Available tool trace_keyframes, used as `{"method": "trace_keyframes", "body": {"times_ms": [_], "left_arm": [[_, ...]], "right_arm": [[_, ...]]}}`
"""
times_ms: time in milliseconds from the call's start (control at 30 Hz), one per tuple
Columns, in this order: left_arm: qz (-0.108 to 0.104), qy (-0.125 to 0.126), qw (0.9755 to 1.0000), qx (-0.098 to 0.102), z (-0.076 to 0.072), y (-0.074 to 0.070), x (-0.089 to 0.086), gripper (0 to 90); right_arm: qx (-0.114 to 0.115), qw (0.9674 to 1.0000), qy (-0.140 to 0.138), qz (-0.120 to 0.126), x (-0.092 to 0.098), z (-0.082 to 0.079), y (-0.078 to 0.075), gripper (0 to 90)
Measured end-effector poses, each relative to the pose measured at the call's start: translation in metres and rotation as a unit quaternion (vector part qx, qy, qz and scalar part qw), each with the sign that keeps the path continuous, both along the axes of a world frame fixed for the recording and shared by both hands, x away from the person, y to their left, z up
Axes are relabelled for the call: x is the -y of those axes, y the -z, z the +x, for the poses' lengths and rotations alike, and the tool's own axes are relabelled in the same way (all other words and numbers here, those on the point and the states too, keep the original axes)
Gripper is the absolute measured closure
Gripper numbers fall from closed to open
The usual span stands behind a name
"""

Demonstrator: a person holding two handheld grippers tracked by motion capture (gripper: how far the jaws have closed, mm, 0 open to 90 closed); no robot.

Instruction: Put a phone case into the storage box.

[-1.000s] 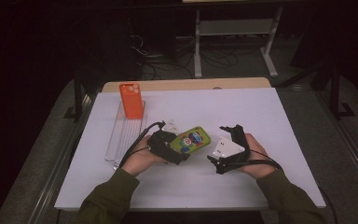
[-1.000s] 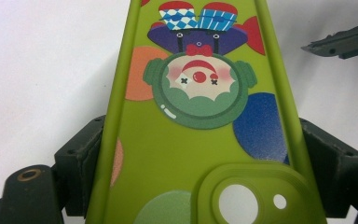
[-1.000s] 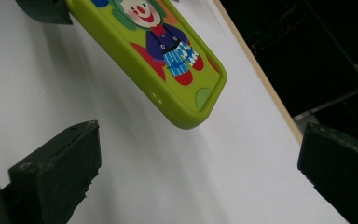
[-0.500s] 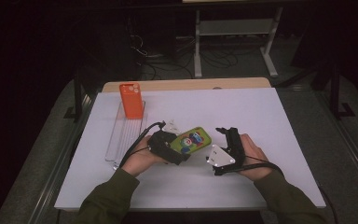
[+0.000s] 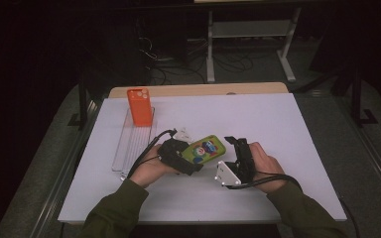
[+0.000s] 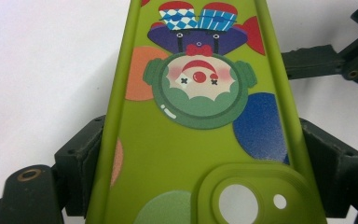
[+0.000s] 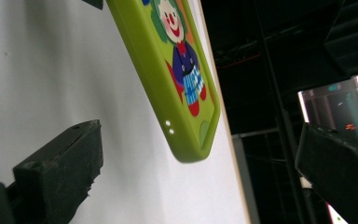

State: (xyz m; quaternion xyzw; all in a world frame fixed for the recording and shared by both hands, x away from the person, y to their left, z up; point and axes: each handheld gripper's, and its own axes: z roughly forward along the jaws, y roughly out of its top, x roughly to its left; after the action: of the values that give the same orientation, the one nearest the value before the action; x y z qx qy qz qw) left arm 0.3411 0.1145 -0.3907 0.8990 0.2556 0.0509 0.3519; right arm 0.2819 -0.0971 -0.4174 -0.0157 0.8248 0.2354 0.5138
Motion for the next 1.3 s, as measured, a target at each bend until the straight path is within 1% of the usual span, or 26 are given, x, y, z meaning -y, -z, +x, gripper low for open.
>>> {"method": "trace_keyframes", "body": {"times_ms": [33,67,100,133,167,200,233,300,333,367,433,467,500,533,567,633,667,733,767,833,867,1033,1167,1233,1267,1300], "left_arm": [[0.002,0.002,1.0,0.001,0.0,0.0,0.0,15.5],[0.002,0.003,1.0,0.0,0.0,-0.001,0.0,15.5],[0.003,0.004,1.0,0.001,0.0,-0.001,0.0,15.5],[0.012,0.014,0.9998,0.003,0.001,-0.002,0.0,15.5],[0.004,0.008,1.0,0.002,0.0,-0.001,0.001,15.5],[0.005,0.01,0.9999,0.001,0.0,-0.002,0.001,15.5],[0.009,0.014,0.9999,0.003,0.001,-0.002,0.0,15.5],[0.008,0.015,0.9999,0.003,0.0,-0.003,0.0,15.5],[0.008,0.015,0.9998,0.003,0.0,-0.003,0.0,15.5],[0.007,0.015,0.9999,0.003,0.0,-0.003,0.001,15.5],[0.006,0.016,0.9998,0.003,0.0,-0.003,0.001,15.5],[0.002,0.013,0.9999,0.002,-0.001,-0.003,0.002,15.5],[0.003,0.013,0.9999,0.002,-0.001,-0.003,0.002,15.5],[-0.002,0.01,0.9999,0.0,-0.001,-0.003,0.002,15.5],[0.007,0.019,0.9998,0.004,-0.001,-0.004,0.001,15.5],[0.007,0.019,0.9998,0.004,-0.001,-0.004,0.002,15.5],[-0.006,0.01,0.9999,0.001,-0.002,-0.003,0.004,15.5],[-0.004,0.013,0.9999,0.003,-0.002,-0.003,0.004,15.5],[0.005,0.023,0.9997,0.005,-0.001,-0.004,0.003,15.5],[-0.006,0.014,0.9999,0.004,-0.003,-0.003,0.005,15.5],[0.006,0.024,0.9997,0.005,-0.002,-0.004,0.004,15.5],[0.004,0.024,0.9997,0.005,-0.003,-0.004,0.005,15.5],[0.005,0.028,0.9996,0.004,-0.003,-0.004,0.006,15.5],[0.004,0.028,0.9996,0.003,-0.003,-0.004,0.006,15.5],[-0.001,0.025,0.9997,0.001,-0.004,-0.003,0.007,15.5],[0.004,0.028,0.9996,0.003,-0.004,-0.004,0.006,15.5]], "right_arm": [[0.003,1.0,0.001,-0.003,-0.001,-0.001,0.0,0.2],[0.015,0.9999,0.003,-0.003,-0.003,-0.002,0.002,0.2],[0.012,0.9999,0.001,-0.006,-0.003,-0.003,0.002,0.2],[0.014,0.9999,0.003,-0.005,-0.004,-0.004,0.004,0.5],[0.019,0.9998,0.004,-0.007,-0.006,-0.005,0.005,1.8],[0.03,0.9995,0.002,-0.008,-0.007,-0.005,0.005,2.7],[0.033,0.9994,0.002,-0.008,-0.008,-0.006,0.005,3.5],[0.041,0.9991,0.001,-0.012,-0.009,-0.008,0.007,5.2],[0.041,0.999,0.001,-0.015,-0.01,-0.008,0.007,5.8],[0.058,0.9979,-0.008,-0.028,-0.01,-0.007,0.007,7.8],[0.067,0.9972,-0.01,-0.031,-0.011,-0.008,0.008,10.8],[0.071,0.9968,-0.01,-0.036,-0.012,-0.009,0.009,12.7],[0.071,0.9965,-0.009,-0.043,-0.013,-0.009,0.01,13.6],[0.079,0.9957,-0.011,-0.047,-0.014,-0.009,0.012,14.6],[0.085,0.995,-0.013,-0.051,-0.015,-0.009,0.014,16.0],[0.086,0.9947,-0.01,-0.056,-0.016,-0.011,0.016,19.7],[0.086,0.9946,-0.011,-0.057,-0.016,-0.011,0.017,21.7],[0.091,0.9938,-0.012,-0.063,-0.017,-0.012,0.017,26.7],[0.092,0.9937,-0.011,-0.063,-0.018,-0.012,0.018,28.9],[0.096,0.9929,-0.012,-0.069,-0.019,-0.013,0.02,32.4],[0.101,0.9924,-0.015,-0.068,-0.02,-0.013,0.021,34.5],[0.105,0.9918,-0.018,-0.07,-0.02,-0.014,0.021,45.6],[0.105,0.991,-0.021,-0.08,-0.022,-0.015,0.023,51.0],[0.108,0.9907,-0.02,-0.081,-0.022,-0.016,0.024,54.7],[0.11,0.9904,-0.02,-0.082,-0.022,-0.015,0.024,56.0],[0.112,0.9901,-0.02,-0.082,-0.022,-0.016,0.024,56.9]]}}
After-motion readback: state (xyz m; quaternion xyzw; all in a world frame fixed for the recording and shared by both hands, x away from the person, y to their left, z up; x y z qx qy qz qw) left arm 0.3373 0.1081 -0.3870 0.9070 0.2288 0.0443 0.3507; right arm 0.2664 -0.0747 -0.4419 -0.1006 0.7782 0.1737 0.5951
